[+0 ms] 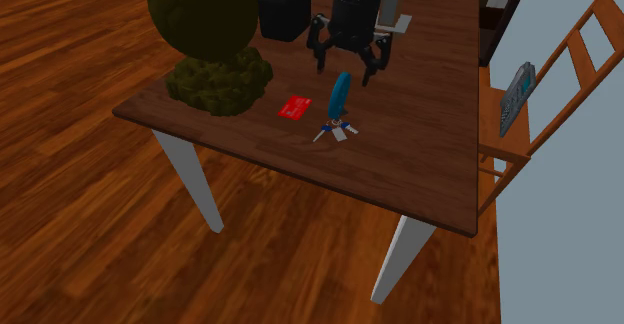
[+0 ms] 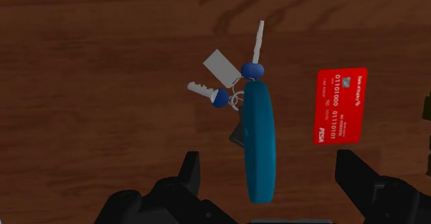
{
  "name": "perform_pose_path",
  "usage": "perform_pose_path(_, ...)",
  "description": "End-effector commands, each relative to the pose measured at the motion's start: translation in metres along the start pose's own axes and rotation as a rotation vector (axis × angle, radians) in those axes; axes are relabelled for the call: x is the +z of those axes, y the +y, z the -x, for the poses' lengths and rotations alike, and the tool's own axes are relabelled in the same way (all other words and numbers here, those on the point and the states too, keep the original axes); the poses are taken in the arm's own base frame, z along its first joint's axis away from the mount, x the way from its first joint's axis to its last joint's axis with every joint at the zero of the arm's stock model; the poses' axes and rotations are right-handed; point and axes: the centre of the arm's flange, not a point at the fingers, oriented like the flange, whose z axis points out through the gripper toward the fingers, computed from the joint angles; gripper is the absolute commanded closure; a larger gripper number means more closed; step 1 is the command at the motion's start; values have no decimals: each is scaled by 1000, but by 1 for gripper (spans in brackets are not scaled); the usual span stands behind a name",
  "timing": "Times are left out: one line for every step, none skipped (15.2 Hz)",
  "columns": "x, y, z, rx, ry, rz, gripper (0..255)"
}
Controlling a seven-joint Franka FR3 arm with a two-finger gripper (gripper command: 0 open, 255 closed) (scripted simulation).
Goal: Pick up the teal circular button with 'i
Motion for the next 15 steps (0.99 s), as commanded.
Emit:
perform_pose_path(11,1,0,0,1,0,0)
perform_pose_path(19,2,0,0,1,0,0)
perform_pose_path(19,2,0,0,1,0,0)
perform_pose_path(19,2,0,0,1,0,0)
perform_pose_path(19,2,-1,0,1,0,255)
perform_pose_path(19,2,-1,0,0,0,255)
perform_pose_path(19,2,-1,0,0,0,255)
perform_pose_path(19,2,-1,0,0,0,255)
perform_pose_path(19,2,-1,0,0,0,255)
perform_pose_path(19,2,-1,0,0,0,255)
perform_pose_path(19,2,-1,0,0,0,255)
perform_pose_path(19,2,-1,0,0,0,255)
perform_pose_path(19,2,-1,0,0,0,255)
perform_pose_path(19,2,0,0,1,0,255)
perform_pose_path(14,1,0,0,1,0,255)
